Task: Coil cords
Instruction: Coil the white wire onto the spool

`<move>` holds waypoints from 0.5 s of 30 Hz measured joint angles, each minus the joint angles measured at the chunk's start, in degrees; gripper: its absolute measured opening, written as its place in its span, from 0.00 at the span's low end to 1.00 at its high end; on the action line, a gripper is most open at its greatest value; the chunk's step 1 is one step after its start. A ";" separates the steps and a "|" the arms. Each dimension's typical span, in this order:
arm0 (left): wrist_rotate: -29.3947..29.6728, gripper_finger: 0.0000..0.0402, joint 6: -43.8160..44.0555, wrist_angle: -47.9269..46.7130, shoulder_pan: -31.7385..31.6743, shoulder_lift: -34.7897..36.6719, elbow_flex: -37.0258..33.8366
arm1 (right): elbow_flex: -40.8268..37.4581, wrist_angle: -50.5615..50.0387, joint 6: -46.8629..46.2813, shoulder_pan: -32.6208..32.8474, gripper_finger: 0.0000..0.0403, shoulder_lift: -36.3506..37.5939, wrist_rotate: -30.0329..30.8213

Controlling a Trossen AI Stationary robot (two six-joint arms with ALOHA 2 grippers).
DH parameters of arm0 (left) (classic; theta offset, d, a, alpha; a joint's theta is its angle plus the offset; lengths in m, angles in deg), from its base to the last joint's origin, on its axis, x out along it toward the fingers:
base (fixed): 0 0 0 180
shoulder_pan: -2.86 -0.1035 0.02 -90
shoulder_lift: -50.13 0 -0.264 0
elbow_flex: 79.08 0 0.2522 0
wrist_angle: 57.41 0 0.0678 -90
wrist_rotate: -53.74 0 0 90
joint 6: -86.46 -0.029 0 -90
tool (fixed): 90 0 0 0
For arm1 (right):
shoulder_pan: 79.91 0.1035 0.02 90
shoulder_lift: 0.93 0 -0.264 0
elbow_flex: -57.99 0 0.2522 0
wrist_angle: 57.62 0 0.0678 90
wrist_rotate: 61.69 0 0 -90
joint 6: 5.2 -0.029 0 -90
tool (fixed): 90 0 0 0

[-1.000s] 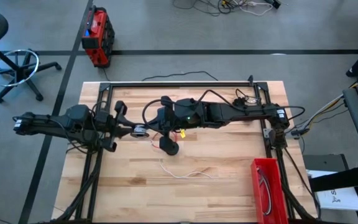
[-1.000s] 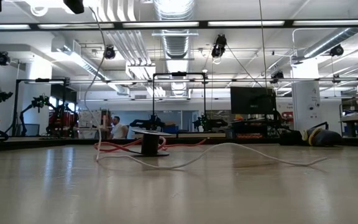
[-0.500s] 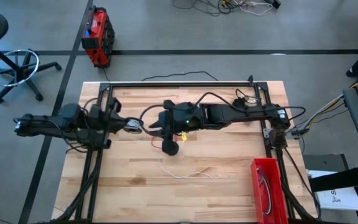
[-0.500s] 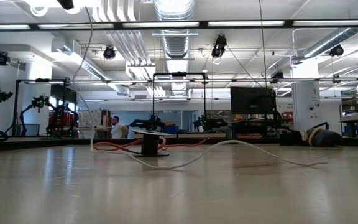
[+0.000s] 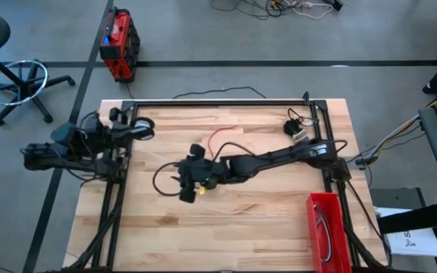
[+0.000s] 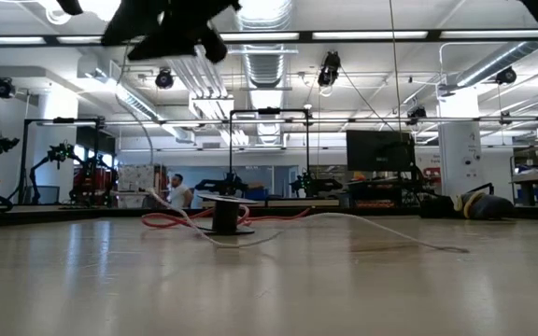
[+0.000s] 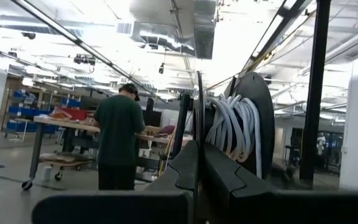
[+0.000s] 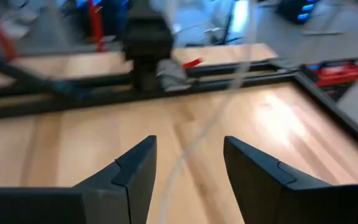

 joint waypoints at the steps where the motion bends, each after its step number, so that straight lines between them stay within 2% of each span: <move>1: 0.00 0.00 -0.15 -0.34 0.00 0.61 0.00 | 0.14 0.32 -0.40 0.00 0.45 -0.74 1.85; 5: -0.02 0.00 -0.24 -1.10 0.00 2.55 0.00 | 0.42 5.18 -1.92 -0.13 0.45 -1.72 8.52; 15: -0.02 0.00 -0.26 -2.13 0.00 3.76 0.02 | 0.07 20.77 4.55 -0.18 0.44 -2.29 7.03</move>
